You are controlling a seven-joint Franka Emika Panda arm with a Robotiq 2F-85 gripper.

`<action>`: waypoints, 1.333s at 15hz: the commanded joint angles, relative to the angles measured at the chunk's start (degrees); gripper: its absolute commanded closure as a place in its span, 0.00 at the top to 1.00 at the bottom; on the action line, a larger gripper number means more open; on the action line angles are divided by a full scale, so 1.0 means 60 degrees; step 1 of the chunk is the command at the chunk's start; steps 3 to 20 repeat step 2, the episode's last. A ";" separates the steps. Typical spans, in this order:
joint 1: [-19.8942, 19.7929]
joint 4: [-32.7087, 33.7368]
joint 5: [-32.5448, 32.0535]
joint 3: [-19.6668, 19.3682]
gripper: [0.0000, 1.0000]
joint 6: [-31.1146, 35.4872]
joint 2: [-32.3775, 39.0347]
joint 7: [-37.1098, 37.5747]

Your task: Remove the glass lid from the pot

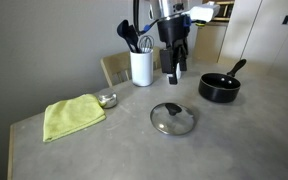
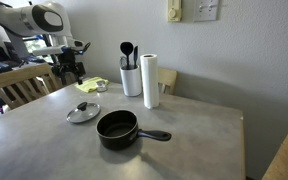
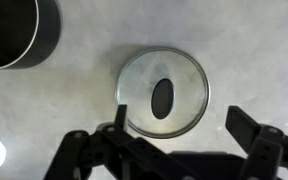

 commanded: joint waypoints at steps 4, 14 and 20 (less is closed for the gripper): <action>-0.0043 0.0038 -0.0025 0.0078 1.00 -0.0120 -0.0032 0.0024; -0.0043 0.0038 -0.0025 0.0078 1.00 -0.0120 -0.0032 0.0024; -0.0043 0.0038 -0.0025 0.0078 1.00 -0.0120 -0.0032 0.0024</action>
